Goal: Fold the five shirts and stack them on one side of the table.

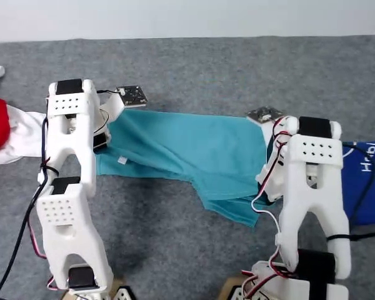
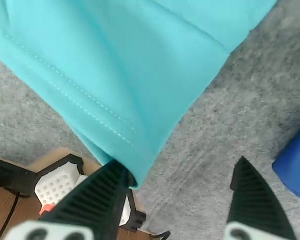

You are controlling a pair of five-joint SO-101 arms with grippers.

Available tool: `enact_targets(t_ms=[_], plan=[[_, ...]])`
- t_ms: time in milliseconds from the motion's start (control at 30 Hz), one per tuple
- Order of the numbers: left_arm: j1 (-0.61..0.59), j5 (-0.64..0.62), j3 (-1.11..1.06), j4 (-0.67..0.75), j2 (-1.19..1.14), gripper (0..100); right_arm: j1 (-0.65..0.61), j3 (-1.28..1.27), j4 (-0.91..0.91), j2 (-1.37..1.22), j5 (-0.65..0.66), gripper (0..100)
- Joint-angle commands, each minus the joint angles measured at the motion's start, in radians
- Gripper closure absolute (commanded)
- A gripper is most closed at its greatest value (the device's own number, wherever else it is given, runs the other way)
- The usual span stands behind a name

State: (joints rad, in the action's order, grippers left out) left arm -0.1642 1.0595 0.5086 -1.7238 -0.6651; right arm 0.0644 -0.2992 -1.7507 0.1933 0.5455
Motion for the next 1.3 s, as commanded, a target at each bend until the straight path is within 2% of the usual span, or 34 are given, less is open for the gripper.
enact_targets(t_ms=[0, 100, 233, 467, 567, 767, 933, 1100, 1267], plan=[[-0.003, 0.009, 0.005, -0.028, 0.077, 100, 0.013, 0.003, -0.036, 0.045, 0.003, 58.4], [-0.002, 0.009, 0.004, -0.028, 0.074, 100, 0.01, 0.002, -0.039, 0.045, -0.006, 51.4], [0.0, 0.009, 0.004, -0.028, 0.072, 100, -0.03, -0.025, -0.041, 0.048, -0.011, 51.4], [0.0, 0.009, 0.002, -0.028, 0.072, 100, -0.174, -0.178, -0.041, 0.045, -0.008, 51.4], [0.002, 0.009, 0.002, -0.028, 0.071, 100, -0.186, -0.201, -0.039, 0.044, -0.006, 51.4], [0.018, 0.009, -0.028, -0.023, 0.071, 100, -0.176, -0.255, -0.027, -0.002, 0.052, 51.4], [0.04, 0.009, -0.059, -0.023, 0.071, 100, -0.064, -0.218, 0.097, -0.11, 0.054, 51.4], [0.034, 0.009, -0.059, -0.021, 0.08, 100, 0.007, -0.048, 0.151, -0.2, 0.052, 51.4], [0.037, 0.009, -0.056, -0.026, 0.083, 100, -0.021, 0.173, 0.079, -0.239, 0.051, 51.5]])
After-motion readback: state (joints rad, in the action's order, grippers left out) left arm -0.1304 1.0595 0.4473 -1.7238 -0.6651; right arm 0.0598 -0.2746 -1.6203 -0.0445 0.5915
